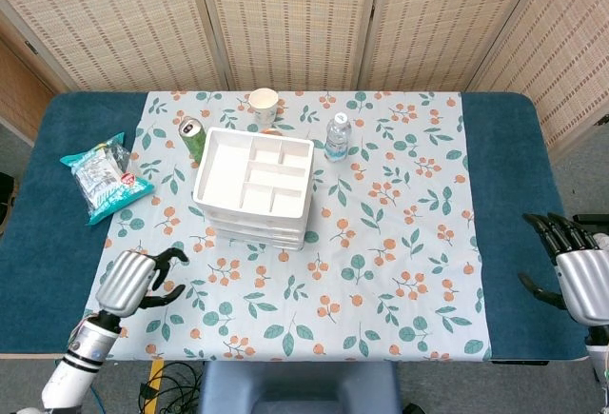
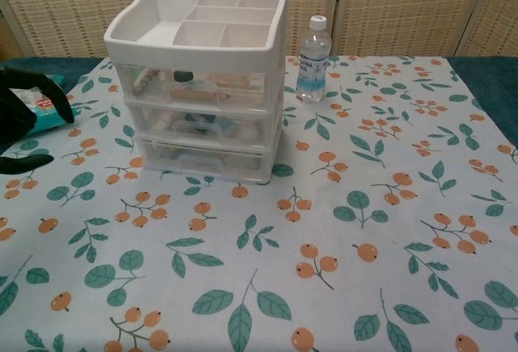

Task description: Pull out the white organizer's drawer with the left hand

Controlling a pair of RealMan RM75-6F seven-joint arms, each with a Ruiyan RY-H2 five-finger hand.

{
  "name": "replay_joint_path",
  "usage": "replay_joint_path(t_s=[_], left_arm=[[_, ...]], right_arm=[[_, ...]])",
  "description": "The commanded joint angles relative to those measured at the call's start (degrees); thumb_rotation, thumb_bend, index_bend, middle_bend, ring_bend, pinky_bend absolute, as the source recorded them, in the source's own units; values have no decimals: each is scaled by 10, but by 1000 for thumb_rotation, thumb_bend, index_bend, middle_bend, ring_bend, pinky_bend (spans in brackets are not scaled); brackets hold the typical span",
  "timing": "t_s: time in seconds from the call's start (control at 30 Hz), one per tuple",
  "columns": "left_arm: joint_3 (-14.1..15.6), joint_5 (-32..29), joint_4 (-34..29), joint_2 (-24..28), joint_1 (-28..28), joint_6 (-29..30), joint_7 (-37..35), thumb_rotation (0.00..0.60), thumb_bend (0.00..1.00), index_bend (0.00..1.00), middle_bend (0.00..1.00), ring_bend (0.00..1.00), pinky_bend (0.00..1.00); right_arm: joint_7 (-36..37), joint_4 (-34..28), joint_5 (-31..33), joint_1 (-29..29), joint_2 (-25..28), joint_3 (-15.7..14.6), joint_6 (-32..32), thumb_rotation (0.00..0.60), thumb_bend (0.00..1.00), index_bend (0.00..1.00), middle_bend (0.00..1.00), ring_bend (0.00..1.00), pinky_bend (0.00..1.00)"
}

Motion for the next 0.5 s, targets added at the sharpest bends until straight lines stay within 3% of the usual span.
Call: replay_joint_path(t_s=[0.03,0.27,0.5], left_arm=[[-8,-2,6,-29,-42,-52,-34,600,343,355,893,850,1000],[-30,-50,30,-78,-95,-126,-74,600,427,233,936,912,1000],[-39,-74,43,-103,-113,-140,-87,600,429,162,937,917,1000]], right_arm=[[1,0,0,0,0,0,-1,600,253,115,176,162,175],[0,-1,3,-2,4,0,1,600,254,115,176,162,175],[1,-2,8,-7,5,-1,5,600,253,115,176,163,175]])
